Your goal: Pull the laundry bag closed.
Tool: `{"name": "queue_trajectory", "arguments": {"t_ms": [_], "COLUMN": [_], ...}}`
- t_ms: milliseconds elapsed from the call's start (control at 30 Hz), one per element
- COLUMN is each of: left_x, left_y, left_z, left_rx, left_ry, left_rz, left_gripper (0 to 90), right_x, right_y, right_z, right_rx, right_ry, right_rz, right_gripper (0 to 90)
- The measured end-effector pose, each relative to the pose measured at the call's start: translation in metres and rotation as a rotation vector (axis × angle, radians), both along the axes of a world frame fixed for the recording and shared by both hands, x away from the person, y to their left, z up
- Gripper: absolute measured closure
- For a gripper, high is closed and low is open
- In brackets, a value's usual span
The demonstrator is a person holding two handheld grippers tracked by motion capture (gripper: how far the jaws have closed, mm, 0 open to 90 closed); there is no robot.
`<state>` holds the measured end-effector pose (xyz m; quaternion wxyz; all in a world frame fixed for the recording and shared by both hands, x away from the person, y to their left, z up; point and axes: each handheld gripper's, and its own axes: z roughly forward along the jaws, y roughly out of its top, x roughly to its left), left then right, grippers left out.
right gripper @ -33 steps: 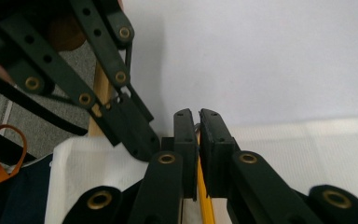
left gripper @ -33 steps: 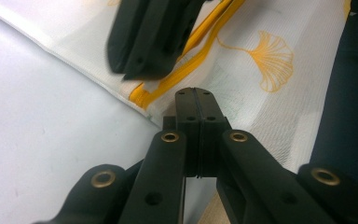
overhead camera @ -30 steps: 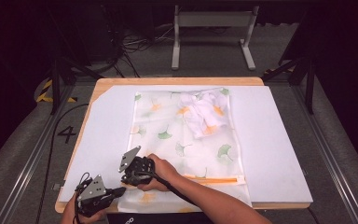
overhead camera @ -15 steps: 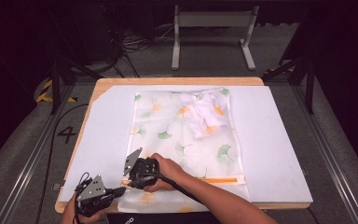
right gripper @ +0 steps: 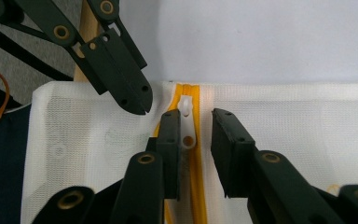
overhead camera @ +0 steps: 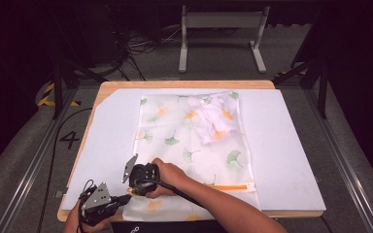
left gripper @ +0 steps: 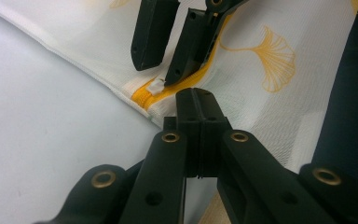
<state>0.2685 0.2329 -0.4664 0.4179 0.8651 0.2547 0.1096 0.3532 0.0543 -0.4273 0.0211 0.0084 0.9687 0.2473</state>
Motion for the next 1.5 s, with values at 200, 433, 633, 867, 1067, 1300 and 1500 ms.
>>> {"name": "queue_trajectory", "arguments": {"t_ms": [200, 433, 633, 867, 1067, 1300, 1500], "left_x": [0.0, 0.002, 0.003, 0.004, 0.003, 0.004, 0.007], "left_y": [0.0, 0.003, 0.005, 0.006, 0.006, 0.009, 0.01], "left_z": [0.0, -0.002, -0.003, -0.004, -0.004, 0.0, 0.001], "left_rx": [-0.006, -0.033, -0.055, -0.073, -0.071, -0.092, -0.094], "left_ry": [0.005, 0.02, 0.035, 0.046, 0.043, 0.001, -0.01], "left_rz": [-0.001, 0.0, 0.004, 0.005, 0.011, 0.07, 0.124], "left_gripper": [90.0, 90.0, 90.0, 90.0, 90.0, 89.2, 87.1], "right_x": [-0.009, -0.003, -0.003, -0.006, -0.013, -0.012, -0.014], "right_y": [0.015, 0.011, 0.012, 0.008, 0.008, 0.004, 0.004], "right_z": [0.006, 0.011, 0.009, 0.003, 0.003, 0.003, 0.003], "right_rx": [-0.126, -0.085, -0.089, -0.074, -0.089, -0.064, -0.061], "right_ry": [-0.079, 0.008, -0.024, -0.048, -0.107, -0.1, -0.118], "right_rz": [0.05, 0.02, 0.014, 0.007, 0.017, 0.019, 0.025], "right_gripper": [79.5, 71.8, 69.3, 77.9, 87.9, 89.6, 89.6]}}
